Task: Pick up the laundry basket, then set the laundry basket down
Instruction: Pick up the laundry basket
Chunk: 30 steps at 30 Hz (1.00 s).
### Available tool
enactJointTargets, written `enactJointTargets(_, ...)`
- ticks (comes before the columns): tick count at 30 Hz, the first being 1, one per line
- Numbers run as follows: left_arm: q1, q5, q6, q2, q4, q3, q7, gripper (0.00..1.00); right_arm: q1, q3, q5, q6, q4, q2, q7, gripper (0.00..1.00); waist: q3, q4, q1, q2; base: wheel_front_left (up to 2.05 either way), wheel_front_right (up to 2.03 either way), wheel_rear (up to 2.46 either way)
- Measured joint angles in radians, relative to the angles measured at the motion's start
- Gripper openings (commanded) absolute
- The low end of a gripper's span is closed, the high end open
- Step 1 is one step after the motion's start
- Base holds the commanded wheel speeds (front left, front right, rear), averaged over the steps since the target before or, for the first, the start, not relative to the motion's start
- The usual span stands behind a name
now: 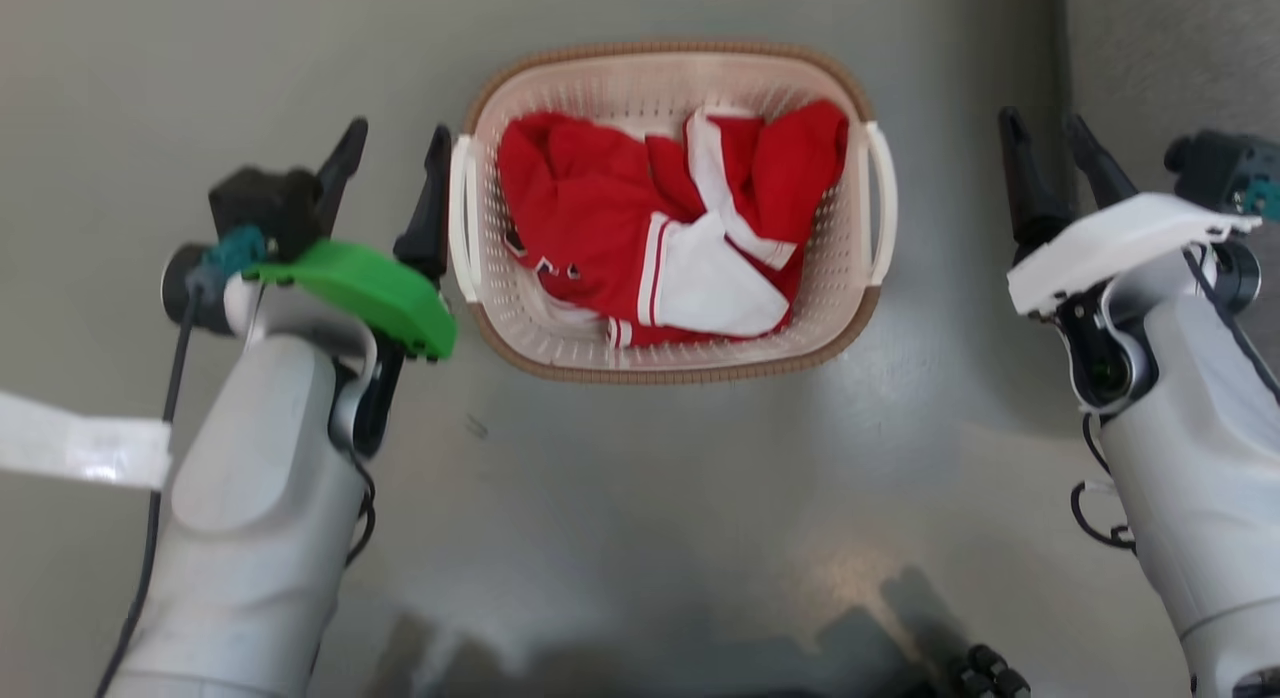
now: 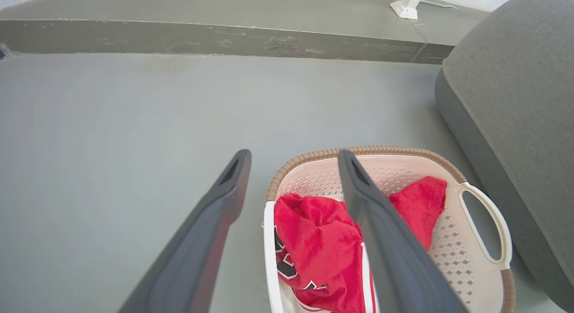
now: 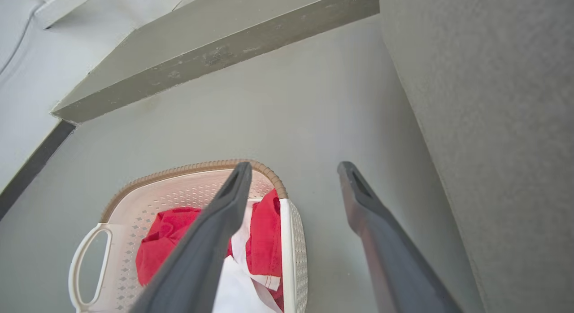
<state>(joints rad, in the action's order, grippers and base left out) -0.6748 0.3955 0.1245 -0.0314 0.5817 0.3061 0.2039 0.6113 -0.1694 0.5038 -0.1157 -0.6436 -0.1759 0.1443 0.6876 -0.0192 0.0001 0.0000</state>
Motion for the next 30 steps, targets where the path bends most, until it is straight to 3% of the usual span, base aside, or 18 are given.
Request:
enactJointTargets(20, -0.247, 0.108, 0.003, 0.009, 0.192, 0.081, -0.127, 1.0, 0.235, -0.091, 0.031, -0.007, -0.115, 0.018, -0.085, 1.0, 0.243, 0.023, 0.0, 0.0, 0.0, 0.0, 0.0)
enactJointTargets(30, -0.291, 0.157, 0.003, 0.01, 0.284, 0.127, -0.151, 1.0, 0.266, -0.136, 0.052, -0.007, -0.198, 0.047, -0.095, 1.0, 0.332, 0.031, 0.0, 0.0, 0.0, 0.0, 0.0)
